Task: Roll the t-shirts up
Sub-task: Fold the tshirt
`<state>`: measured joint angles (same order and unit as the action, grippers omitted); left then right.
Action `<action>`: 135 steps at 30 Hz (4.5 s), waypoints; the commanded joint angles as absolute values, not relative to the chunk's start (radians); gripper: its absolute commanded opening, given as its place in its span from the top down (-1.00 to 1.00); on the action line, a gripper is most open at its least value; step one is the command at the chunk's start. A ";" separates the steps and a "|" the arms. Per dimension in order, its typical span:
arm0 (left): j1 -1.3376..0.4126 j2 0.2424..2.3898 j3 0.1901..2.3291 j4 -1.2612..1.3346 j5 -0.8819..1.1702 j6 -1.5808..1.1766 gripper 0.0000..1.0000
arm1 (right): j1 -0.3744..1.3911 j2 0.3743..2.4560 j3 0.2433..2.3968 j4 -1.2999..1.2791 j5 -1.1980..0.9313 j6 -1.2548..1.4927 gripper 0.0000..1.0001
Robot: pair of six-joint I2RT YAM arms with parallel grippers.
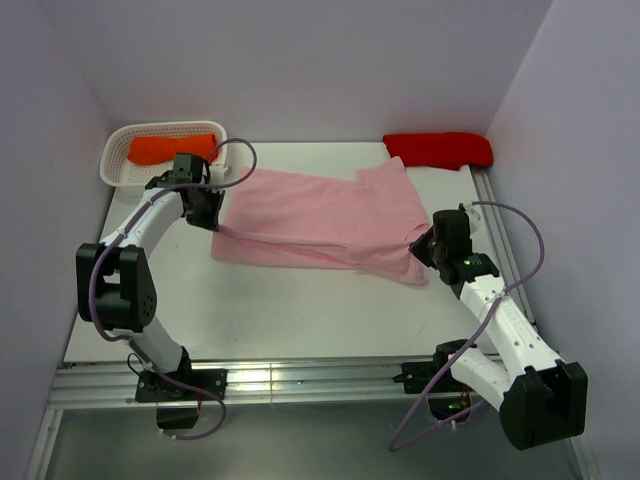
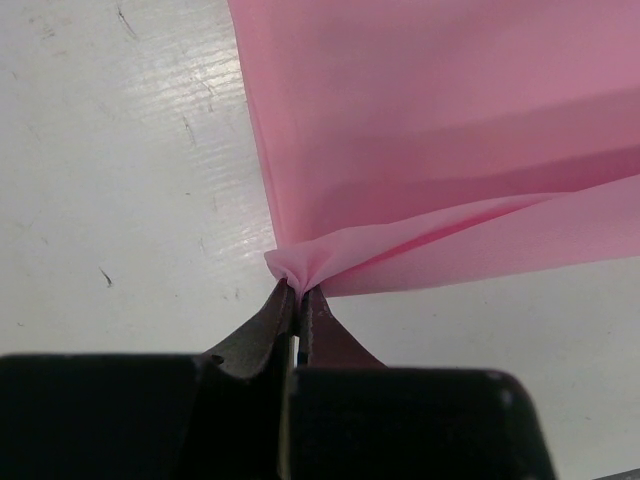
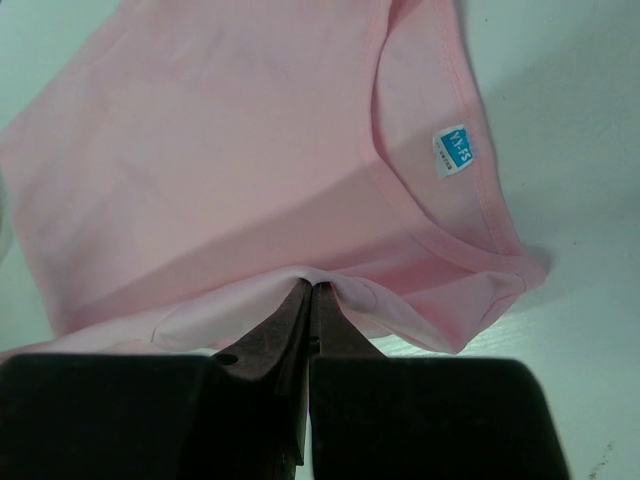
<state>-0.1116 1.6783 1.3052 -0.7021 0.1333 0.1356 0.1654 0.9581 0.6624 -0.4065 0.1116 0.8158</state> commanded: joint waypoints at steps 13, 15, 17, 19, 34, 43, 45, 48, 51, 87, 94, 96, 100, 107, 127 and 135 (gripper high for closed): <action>-0.126 1.838 1.425 -0.683 0.107 0.104 0.99 | 0.138 1.170 0.762 -0.336 0.127 0.761 1.00; -0.126 1.859 1.436 -0.675 0.107 0.101 0.99 | 0.133 1.196 0.772 -0.325 0.129 0.753 1.00; -0.126 1.876 1.443 -0.670 0.109 0.098 0.99 | 0.130 1.218 0.784 -0.318 0.129 0.746 1.00; -0.127 1.887 1.454 -0.667 0.107 0.092 0.99 | 0.127 1.252 0.805 -0.313 0.129 0.741 1.00; -0.127 1.891 1.474 -0.595 0.054 0.063 0.04 | 0.118 1.376 0.867 -0.298 0.140 0.718 1.00; -0.117 1.784 1.407 -0.615 0.100 0.098 -0.46 | 0.094 1.436 0.928 -0.310 0.118 0.706 1.00; -0.114 1.746 1.379 -0.624 0.136 0.121 -0.44 | 0.086 1.451 0.936 -0.314 0.117 0.704 1.00; -0.114 1.706 1.313 -0.624 0.161 0.144 -0.35 | 0.068 1.468 0.937 -0.308 0.103 0.703 1.00; -0.113 1.678 1.229 -0.608 0.184 0.163 -0.29 | 0.058 1.488 0.953 -0.307 0.101 0.695 1.00; -0.110 1.677 1.109 -0.531 0.126 0.176 -0.17 | 0.129 1.413 0.712 -0.252 0.084 0.735 0.11; -0.110 1.674 1.104 -0.528 0.130 0.175 -0.17 | 0.127 1.448 0.727 -0.235 0.104 0.735 0.18; -0.110 1.674 1.104 -0.529 0.129 0.176 -0.16 | 0.127 1.460 0.739 -0.236 0.106 0.735 0.43; -0.110 1.675 1.104 -0.531 0.127 0.175 -0.16 | 0.127 1.465 0.776 -0.255 0.104 0.730 0.82; -0.110 1.667 1.101 -0.537 0.126 0.184 -0.16 | 0.126 1.544 1.006 -0.348 0.115 0.696 0.96; -0.110 1.625 1.077 -0.554 0.132 0.245 -0.50 | 0.083 1.878 1.373 -0.440 0.093 0.660 -0.05; -0.046 1.563 1.118 -0.620 0.245 0.244 -0.58 | 0.080 1.539 1.099 -0.445 0.129 0.693 -0.17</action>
